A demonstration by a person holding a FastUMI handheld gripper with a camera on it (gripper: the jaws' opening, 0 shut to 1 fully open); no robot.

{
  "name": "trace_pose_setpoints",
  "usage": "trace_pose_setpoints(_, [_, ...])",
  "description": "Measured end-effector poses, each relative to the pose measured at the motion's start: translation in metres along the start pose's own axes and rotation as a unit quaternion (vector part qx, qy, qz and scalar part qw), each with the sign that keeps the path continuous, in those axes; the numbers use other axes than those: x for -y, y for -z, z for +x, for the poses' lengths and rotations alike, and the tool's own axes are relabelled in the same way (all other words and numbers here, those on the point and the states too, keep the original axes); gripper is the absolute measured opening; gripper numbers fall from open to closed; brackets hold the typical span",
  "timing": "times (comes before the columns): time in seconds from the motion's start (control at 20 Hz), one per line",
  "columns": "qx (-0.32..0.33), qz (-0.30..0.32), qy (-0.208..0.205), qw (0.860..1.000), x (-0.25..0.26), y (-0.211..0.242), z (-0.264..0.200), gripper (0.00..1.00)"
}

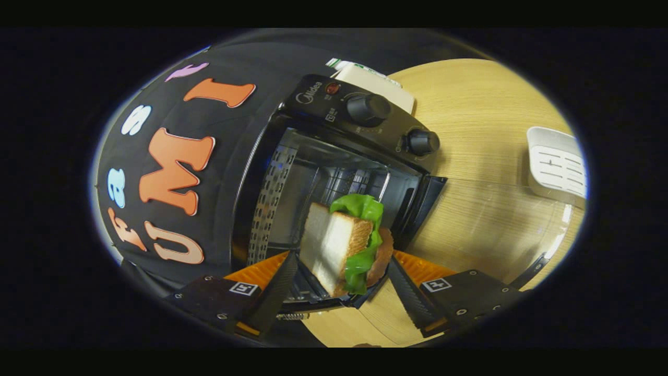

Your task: Open the toaster oven, put the food inside, and close the toaster oven door.

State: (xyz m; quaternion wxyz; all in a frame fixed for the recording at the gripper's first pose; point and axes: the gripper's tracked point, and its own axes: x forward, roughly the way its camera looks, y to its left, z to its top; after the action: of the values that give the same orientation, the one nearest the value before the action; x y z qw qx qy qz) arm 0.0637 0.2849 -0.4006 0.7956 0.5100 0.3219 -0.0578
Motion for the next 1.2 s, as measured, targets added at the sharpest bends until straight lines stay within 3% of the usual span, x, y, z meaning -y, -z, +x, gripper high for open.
trace_pose_setpoints(0.35, [-0.011,-0.022,0.025,0.999,0.01,0.002,0.0,0.98])
trace_pose_setpoints(0.65, [-0.018,-0.091,0.004,0.996,0.007,0.009,-0.052,0.98])
trace_pose_setpoints(0.9, [-0.024,-0.225,-0.006,0.974,0.01,0.014,-0.117,0.98])
trace_pose_setpoints(1.2, [-0.035,-0.311,0.008,0.95,0.039,0.018,-0.165,0.98])
